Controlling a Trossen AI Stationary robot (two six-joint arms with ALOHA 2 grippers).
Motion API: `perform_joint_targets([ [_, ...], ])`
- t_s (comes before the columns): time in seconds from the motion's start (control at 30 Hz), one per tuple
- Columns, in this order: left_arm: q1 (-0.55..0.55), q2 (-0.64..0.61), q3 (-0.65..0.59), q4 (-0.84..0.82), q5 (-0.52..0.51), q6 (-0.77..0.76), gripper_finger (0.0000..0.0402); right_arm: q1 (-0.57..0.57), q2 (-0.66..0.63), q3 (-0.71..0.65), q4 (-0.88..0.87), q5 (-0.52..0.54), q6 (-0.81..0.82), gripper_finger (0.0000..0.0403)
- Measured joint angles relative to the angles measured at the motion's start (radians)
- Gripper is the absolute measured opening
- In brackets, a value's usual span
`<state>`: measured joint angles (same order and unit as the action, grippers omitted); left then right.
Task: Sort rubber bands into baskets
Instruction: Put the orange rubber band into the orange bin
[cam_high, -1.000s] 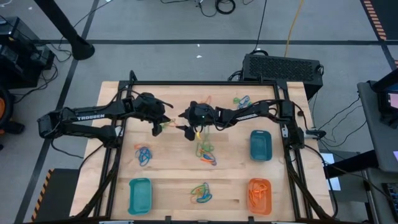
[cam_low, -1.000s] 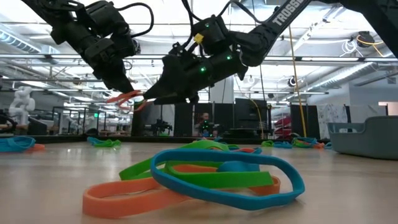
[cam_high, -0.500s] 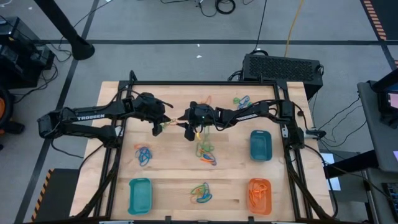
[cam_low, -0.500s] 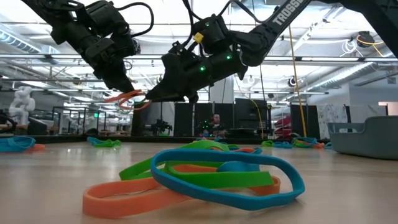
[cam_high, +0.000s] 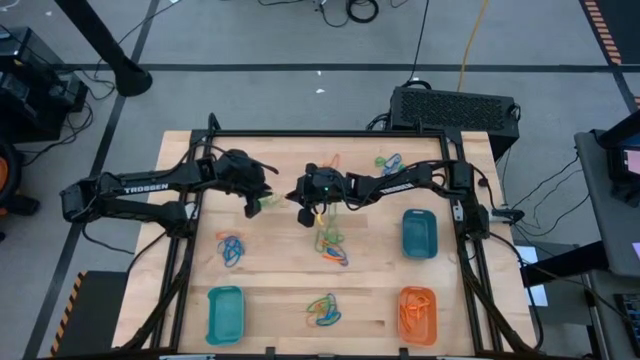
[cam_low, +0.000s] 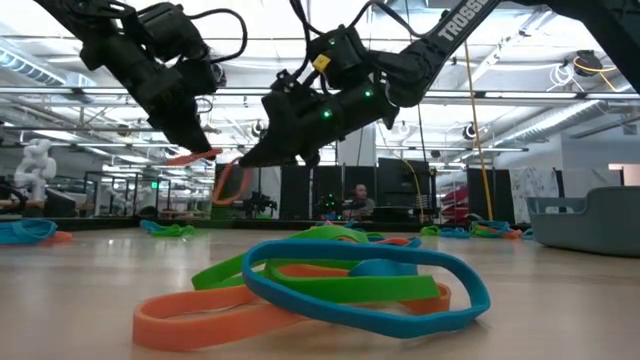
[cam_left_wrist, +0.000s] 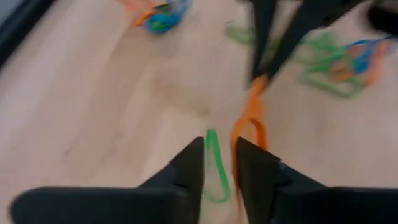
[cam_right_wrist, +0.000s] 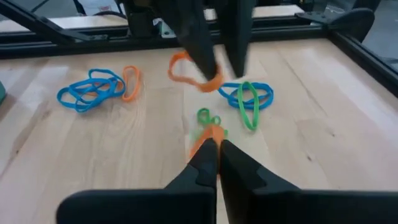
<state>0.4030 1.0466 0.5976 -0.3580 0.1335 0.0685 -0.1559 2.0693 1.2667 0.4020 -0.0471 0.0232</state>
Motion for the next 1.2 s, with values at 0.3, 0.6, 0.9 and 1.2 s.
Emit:
perform_joint_targets([
  [0.3,0.004,0.000,-0.031,-0.038,-0.193,-0.009,0.0169,-0.035,0.000,0.000,-0.107,-0.004,0.026,0.0001],
  [0.6,-0.028,0.000,-0.050,0.076,0.018,-0.084,0.0171,-0.048,-0.146,-0.001,-0.317,0.006,-0.018,0.0000],
  [0.9,-0.167,0.167,-0.050,0.188,-0.064,-0.162,0.0171,0.018,-0.363,0.000,-0.597,0.338,-0.036,0.0000],
  [1.2,-0.209,0.348,-0.050,0.257,-0.136,-0.158,0.0171,0.107,-0.537,0.000,-0.903,0.364,0.068,0.0000],
])
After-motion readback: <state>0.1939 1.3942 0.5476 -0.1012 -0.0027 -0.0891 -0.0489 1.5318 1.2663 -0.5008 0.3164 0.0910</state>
